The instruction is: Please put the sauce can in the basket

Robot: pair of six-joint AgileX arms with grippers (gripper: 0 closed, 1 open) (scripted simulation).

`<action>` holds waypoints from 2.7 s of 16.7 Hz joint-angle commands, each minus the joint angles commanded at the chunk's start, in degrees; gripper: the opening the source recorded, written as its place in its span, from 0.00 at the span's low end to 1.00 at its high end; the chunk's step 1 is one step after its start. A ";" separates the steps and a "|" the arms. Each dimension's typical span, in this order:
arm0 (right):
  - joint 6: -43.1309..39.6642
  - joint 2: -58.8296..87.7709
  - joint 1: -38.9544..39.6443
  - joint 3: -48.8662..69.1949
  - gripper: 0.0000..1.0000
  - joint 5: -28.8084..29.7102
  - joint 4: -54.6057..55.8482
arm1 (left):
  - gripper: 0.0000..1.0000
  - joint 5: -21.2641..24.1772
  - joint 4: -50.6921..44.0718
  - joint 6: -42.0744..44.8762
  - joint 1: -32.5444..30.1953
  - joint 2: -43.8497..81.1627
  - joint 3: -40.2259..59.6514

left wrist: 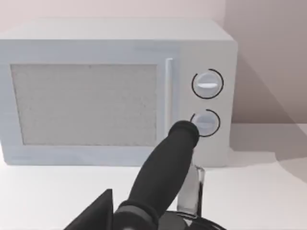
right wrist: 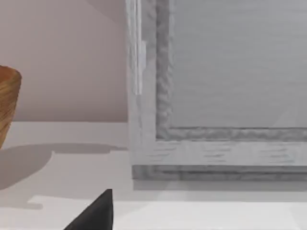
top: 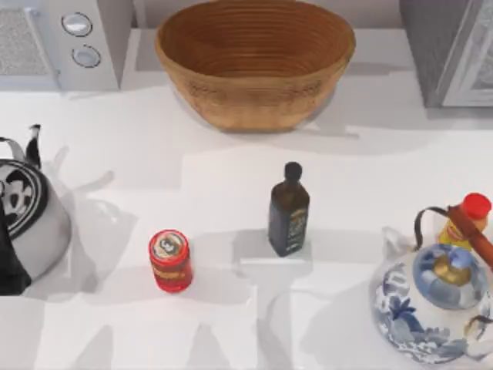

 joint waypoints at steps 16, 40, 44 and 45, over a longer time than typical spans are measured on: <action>0.00 0.00 0.00 0.00 1.00 0.00 0.00 | 1.00 23.93 -14.72 45.73 -0.62 52.91 26.94; 0.00 0.00 0.00 0.00 1.00 0.00 0.00 | 1.00 46.20 -10.98 64.46 -10.84 99.09 40.51; 0.00 0.00 0.00 0.00 1.00 0.00 0.00 | 1.00 44.76 -3.54 59.44 -14.72 102.18 39.25; 0.00 0.00 0.00 0.00 1.00 0.00 0.00 | 1.00 44.67 -3.21 59.17 -14.96 102.31 39.20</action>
